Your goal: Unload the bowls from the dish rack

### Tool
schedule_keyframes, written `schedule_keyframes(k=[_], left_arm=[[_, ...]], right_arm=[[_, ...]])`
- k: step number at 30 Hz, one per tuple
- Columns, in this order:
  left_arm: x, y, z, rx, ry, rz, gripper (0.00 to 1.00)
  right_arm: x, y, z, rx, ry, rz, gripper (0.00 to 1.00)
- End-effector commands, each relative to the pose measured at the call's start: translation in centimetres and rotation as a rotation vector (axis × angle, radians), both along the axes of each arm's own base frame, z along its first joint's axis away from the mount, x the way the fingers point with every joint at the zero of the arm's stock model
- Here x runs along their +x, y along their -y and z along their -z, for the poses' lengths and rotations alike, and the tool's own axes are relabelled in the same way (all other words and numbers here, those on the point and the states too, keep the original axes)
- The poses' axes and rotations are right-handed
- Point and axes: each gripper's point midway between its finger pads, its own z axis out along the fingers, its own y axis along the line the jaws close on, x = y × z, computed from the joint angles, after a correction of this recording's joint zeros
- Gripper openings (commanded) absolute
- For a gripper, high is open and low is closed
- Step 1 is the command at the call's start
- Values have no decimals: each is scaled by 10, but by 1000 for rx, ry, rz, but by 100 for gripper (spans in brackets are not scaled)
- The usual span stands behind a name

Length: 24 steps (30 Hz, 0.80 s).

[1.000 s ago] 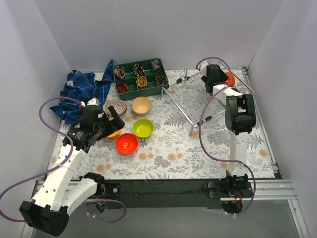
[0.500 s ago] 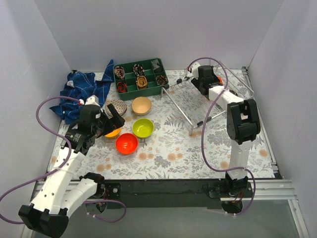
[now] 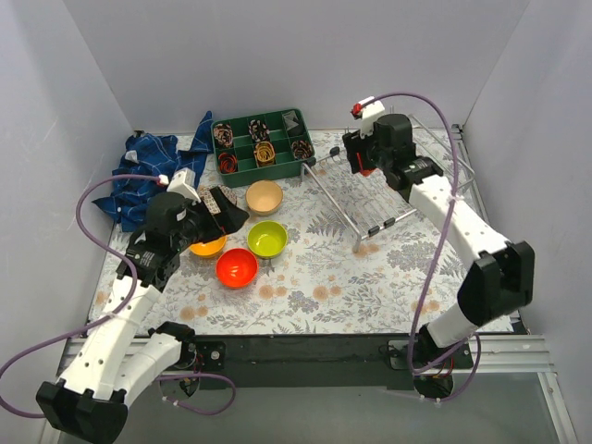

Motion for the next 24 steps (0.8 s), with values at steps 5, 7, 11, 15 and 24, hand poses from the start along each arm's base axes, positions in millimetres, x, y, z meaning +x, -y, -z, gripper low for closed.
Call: schedule_keyframes(k=[5,7,11,15,24], left_arm=[[13,48,-21,-109,122,238,98],[15,59,-26,-127,148,279,98],[19,78,-28,-140,182,322,98],[25,95,-32,-154,219,326,98],[29,128,-23,-179,213,331,92]], right_arm=[[-97,-72,-68,584,-93,-296,34],[-118,-79,-77,675,-114,-358,34],[-151,-87,-93,854,-128,-446,35],[-182,-97,-98,1006,-227,-552,35],[-207,-101,-101,1169,-294,-627,36]])
